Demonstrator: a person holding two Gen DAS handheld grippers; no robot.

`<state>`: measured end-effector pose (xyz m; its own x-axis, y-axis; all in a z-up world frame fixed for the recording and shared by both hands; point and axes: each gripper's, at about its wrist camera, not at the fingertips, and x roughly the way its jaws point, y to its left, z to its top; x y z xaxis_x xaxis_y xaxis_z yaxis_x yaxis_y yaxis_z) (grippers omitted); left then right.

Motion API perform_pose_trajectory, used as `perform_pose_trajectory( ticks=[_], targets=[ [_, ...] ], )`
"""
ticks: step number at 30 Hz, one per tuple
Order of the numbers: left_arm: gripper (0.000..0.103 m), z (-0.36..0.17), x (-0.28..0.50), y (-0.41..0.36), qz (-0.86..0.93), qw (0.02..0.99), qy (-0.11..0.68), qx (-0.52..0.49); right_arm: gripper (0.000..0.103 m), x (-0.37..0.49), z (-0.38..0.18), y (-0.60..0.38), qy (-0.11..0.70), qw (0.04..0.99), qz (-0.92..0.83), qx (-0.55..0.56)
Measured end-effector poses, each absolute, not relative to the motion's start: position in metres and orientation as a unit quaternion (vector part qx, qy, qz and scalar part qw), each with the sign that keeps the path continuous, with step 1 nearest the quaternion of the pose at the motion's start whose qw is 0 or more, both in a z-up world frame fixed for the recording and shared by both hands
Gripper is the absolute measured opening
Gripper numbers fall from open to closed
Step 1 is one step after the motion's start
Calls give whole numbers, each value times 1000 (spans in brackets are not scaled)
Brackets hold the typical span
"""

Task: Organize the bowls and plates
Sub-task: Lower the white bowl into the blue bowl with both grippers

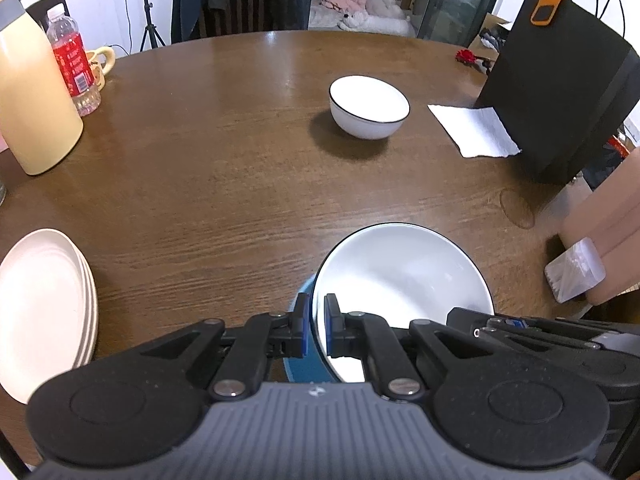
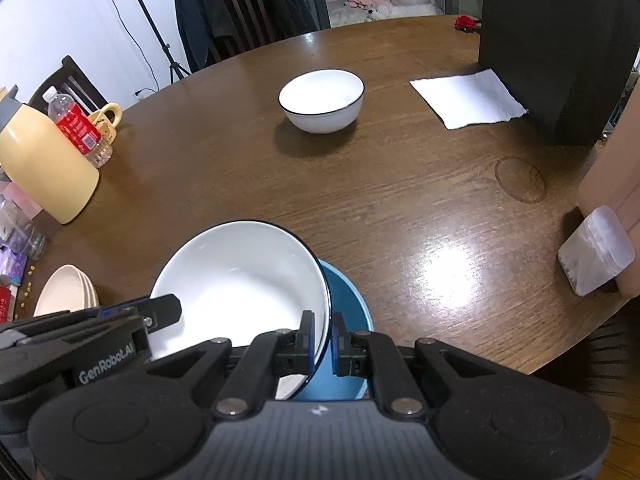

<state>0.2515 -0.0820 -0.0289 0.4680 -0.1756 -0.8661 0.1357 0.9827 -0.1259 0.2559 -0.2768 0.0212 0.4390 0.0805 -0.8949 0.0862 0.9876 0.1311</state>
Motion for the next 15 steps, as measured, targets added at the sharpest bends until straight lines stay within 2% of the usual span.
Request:
perform_pose_trajectory(
  ticks=[15],
  targets=[
    [7, -50, 254, -86, -91, 843, 529, -17, 8, 257, -3, -283, 547, 834, -1, 74]
  ],
)
